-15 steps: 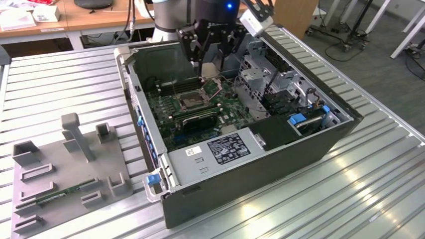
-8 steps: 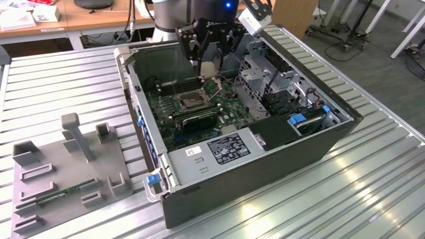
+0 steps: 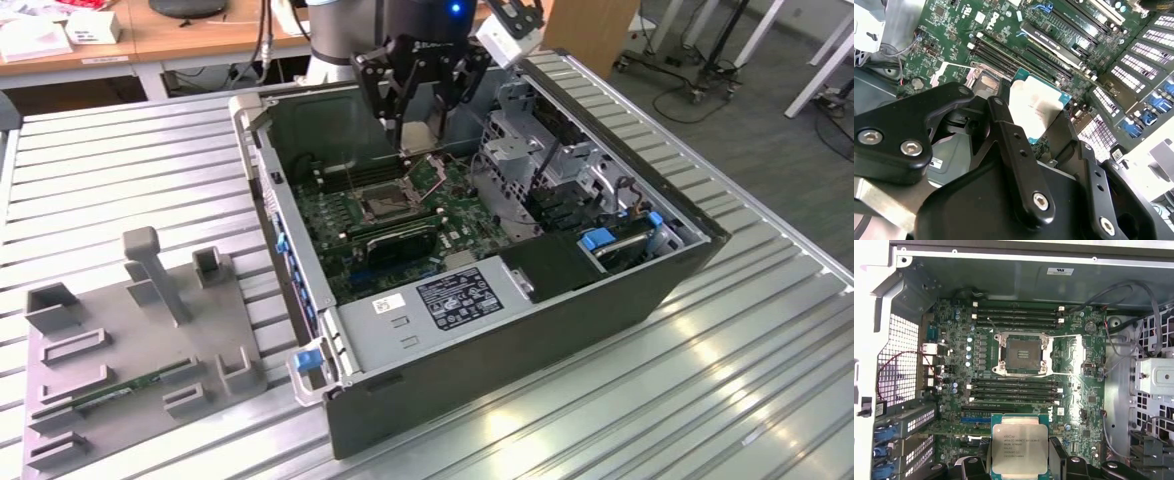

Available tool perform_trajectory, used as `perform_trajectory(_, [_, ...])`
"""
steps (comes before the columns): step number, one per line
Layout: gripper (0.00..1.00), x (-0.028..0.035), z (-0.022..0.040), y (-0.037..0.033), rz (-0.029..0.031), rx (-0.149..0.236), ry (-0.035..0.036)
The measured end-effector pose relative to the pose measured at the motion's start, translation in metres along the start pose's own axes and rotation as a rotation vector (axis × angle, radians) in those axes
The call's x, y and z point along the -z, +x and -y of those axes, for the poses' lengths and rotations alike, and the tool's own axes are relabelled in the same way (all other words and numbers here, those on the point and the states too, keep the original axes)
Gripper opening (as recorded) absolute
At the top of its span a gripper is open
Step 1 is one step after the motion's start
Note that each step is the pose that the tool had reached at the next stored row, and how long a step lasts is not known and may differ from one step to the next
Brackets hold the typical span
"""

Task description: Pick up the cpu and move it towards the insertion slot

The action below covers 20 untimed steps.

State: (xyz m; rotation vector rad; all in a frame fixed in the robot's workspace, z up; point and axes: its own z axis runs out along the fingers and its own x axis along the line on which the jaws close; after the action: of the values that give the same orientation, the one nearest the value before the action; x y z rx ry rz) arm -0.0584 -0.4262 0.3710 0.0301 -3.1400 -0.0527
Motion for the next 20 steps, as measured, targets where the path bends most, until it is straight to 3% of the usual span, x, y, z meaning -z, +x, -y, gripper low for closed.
perform_trajectory(20, [0.54,-0.0006,-0.0065,-0.0001,0.0001,0.000,-0.0023])
